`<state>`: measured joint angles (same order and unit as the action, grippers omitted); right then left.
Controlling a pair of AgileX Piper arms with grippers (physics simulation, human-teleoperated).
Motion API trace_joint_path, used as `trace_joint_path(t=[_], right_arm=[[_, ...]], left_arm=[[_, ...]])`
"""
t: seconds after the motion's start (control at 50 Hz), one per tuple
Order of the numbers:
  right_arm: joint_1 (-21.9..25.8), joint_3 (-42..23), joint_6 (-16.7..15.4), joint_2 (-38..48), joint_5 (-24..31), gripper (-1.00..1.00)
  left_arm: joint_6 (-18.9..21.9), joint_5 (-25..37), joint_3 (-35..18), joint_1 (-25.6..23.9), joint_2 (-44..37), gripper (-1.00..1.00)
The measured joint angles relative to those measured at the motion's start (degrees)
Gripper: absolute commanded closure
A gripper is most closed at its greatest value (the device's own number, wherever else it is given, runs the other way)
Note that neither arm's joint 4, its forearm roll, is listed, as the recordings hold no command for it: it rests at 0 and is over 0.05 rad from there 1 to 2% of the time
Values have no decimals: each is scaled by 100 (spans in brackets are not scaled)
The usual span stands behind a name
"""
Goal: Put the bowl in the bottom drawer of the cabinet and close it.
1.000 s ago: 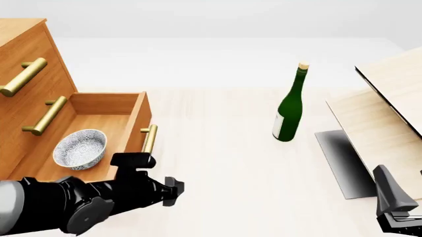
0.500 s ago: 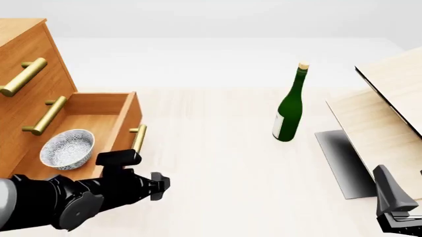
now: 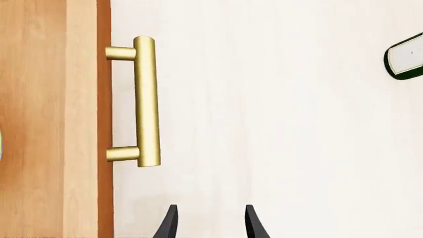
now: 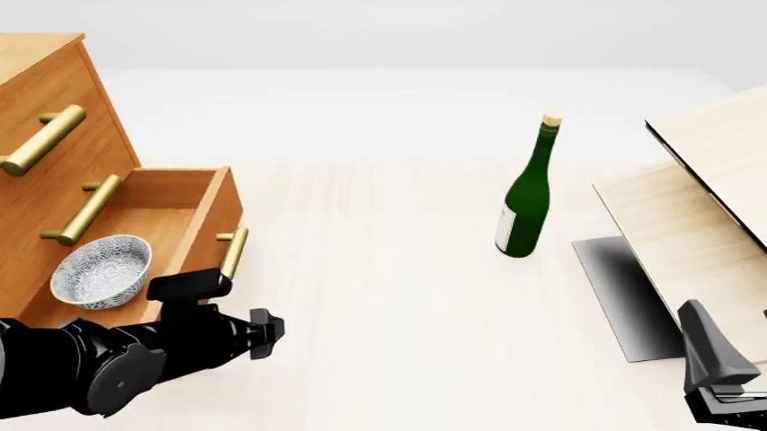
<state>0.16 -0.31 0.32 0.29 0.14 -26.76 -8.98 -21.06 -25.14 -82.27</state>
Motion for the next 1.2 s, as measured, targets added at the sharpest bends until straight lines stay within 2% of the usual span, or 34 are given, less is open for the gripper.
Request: trace_joint_path(t=[1.2], right_arm=[[0,0,0,0,0,-100]], left_arm=[[533,345,281,1234,662,-100]])
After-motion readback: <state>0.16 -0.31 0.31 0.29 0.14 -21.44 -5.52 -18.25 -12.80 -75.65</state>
